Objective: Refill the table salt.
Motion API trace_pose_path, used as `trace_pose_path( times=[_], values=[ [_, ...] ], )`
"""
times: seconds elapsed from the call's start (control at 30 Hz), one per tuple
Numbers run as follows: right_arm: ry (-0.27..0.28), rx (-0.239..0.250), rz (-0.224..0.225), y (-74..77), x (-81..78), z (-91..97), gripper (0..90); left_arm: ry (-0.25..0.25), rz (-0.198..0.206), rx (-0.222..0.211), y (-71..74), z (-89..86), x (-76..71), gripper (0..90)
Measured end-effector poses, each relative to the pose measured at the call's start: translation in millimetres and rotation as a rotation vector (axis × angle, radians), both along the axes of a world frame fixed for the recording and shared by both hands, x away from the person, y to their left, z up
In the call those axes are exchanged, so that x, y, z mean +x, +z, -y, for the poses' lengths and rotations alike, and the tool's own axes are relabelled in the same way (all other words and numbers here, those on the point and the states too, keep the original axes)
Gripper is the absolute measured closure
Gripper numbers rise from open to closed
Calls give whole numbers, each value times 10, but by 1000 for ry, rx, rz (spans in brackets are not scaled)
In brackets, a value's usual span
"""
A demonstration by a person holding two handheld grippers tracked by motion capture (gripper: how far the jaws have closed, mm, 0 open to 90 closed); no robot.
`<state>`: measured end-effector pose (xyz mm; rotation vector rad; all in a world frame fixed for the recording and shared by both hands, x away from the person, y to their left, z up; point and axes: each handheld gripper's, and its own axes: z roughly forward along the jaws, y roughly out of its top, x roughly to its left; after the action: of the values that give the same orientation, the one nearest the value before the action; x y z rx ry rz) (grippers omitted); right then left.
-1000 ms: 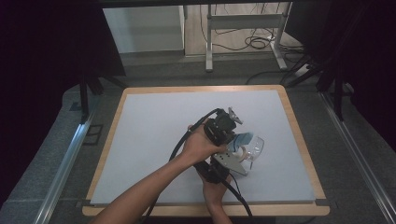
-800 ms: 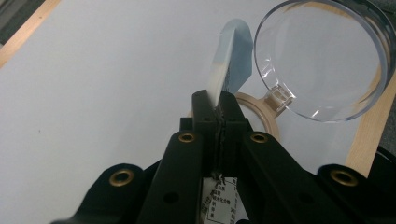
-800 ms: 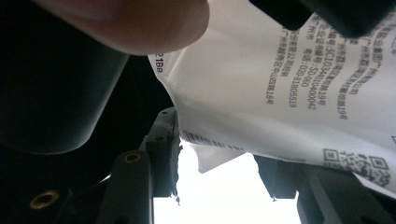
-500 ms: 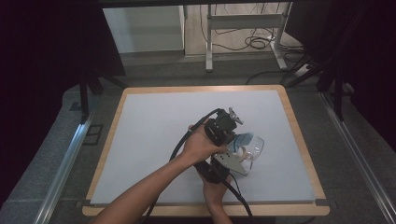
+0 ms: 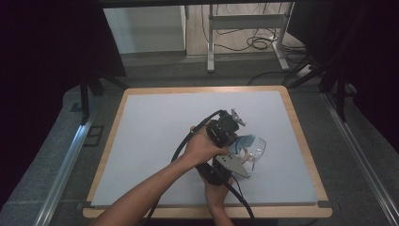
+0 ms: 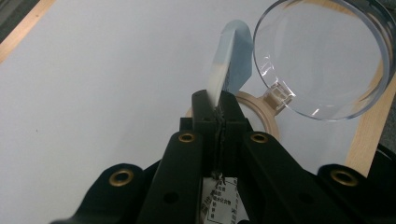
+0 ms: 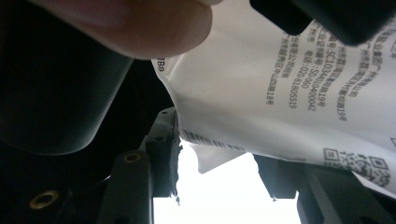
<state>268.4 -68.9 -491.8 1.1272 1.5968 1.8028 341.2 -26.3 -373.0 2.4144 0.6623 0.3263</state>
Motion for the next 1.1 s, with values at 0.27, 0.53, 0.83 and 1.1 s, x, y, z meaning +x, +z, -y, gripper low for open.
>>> trace_pose_path(
  times=[0.27,0.53,0.83,1.1],
  values=[
    [1,-1,-1,-7,-3,9,543,-1,-2,-2,-8,9,0,889],
    [3,-2,-1,-23,-3,14,544,0,-5,-13,-13,-5,3,889],
    [17,-4,-12,-78,-6,8,546,1,-15,-28,-34,-50,10,891],
    [25,-12,-10,-93,-17,0,547,4,-17,-51,-26,-98,2,893]
  ],
)
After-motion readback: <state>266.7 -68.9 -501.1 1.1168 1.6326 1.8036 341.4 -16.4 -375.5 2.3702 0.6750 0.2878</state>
